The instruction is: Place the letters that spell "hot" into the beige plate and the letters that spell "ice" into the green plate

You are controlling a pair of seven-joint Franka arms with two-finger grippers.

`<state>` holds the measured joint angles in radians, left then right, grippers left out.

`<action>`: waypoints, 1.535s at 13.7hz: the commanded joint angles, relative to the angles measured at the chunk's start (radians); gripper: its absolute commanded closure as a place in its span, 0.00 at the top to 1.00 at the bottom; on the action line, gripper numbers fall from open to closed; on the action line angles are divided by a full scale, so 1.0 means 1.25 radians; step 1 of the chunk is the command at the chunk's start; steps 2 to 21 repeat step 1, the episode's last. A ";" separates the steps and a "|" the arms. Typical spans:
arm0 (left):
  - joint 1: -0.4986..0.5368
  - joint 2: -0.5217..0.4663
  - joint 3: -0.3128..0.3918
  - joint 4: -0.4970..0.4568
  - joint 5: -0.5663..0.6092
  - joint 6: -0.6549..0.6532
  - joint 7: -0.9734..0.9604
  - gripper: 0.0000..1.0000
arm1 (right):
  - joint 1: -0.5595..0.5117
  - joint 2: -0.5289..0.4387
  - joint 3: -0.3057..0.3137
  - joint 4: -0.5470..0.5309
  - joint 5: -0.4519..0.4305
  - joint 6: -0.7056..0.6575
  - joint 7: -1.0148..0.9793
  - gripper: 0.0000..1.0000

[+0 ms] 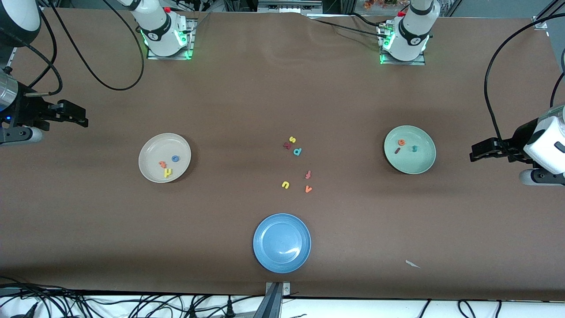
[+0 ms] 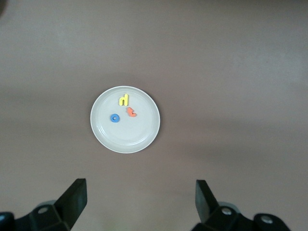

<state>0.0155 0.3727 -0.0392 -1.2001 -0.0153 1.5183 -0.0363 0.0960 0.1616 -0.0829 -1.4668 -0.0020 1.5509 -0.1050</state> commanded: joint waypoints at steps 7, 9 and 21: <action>-0.009 -0.016 0.012 -0.012 -0.005 -0.006 0.018 1.00 | 0.001 0.006 -0.005 0.019 0.005 -0.017 -0.014 1.00; -0.009 -0.016 0.012 -0.012 -0.005 -0.006 0.018 1.00 | 0.001 0.006 -0.005 0.019 0.005 -0.017 -0.014 1.00; -0.009 -0.016 0.012 -0.012 -0.005 -0.006 0.018 1.00 | 0.001 0.006 -0.005 0.019 0.005 -0.017 -0.014 1.00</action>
